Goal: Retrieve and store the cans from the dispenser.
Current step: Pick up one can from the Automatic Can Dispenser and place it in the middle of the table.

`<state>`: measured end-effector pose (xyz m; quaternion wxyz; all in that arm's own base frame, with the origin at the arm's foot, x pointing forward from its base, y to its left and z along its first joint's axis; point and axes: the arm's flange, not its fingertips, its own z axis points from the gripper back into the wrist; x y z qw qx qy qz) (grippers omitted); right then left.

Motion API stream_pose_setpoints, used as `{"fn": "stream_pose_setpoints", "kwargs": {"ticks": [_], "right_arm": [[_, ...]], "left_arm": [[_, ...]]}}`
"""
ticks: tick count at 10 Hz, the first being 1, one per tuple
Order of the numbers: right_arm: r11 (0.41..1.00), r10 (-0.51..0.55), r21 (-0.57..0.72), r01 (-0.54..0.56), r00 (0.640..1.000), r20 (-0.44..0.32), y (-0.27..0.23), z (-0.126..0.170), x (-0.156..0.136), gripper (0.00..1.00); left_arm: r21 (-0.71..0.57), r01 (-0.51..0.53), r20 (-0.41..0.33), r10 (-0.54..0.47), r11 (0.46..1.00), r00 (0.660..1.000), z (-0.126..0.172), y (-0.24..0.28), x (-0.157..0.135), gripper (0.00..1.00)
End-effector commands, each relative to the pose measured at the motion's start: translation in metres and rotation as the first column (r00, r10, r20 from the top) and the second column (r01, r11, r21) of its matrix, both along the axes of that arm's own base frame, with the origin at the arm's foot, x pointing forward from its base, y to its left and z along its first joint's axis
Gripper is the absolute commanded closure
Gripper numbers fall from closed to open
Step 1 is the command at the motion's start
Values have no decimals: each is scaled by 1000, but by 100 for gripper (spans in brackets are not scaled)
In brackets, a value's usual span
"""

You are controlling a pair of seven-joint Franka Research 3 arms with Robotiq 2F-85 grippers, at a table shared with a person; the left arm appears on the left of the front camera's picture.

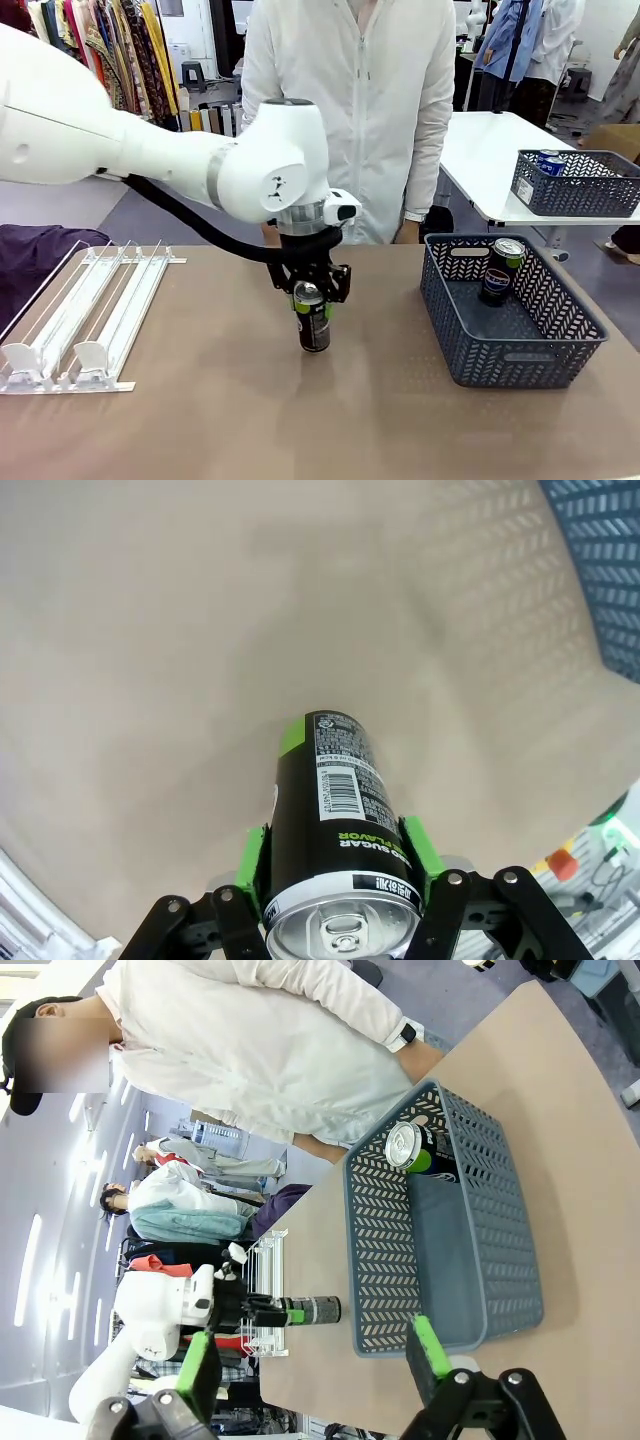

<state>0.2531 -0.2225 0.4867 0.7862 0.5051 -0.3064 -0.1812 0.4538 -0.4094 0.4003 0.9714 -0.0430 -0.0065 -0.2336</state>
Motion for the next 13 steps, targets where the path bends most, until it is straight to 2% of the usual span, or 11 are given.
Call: {"fn": "stream_pose_setpoints", "kwargs": {"ticks": [1, 6, 8, 11, 13], "right_arm": [[1000, -2, 11, 1, 999, 39, 0, 2, 3, 0], [1000, -2, 11, 1, 999, 39, 0, 2, 3, 0], [1000, -2, 11, 1, 999, 39, 0, 2, 3, 0], [1000, -2, 11, 1, 999, 39, 0, 2, 3, 0], [1000, -2, 11, 1, 999, 39, 0, 2, 3, 0]], "left_arm": [[41, -33, 11, 32, 999, 999, 13, 5, 8, 100], [46, -32, -11, 32, 998, 999, 4, 5, 10, 100], [53, -31, -8, 31, 998, 999, 4, 7, 11, 0], [55, -35, 4, 35, 998, 999, 7, 7, 10, 0], [21, -34, 37, 33, 999, 999, 29, 16, 0, 0]]}}
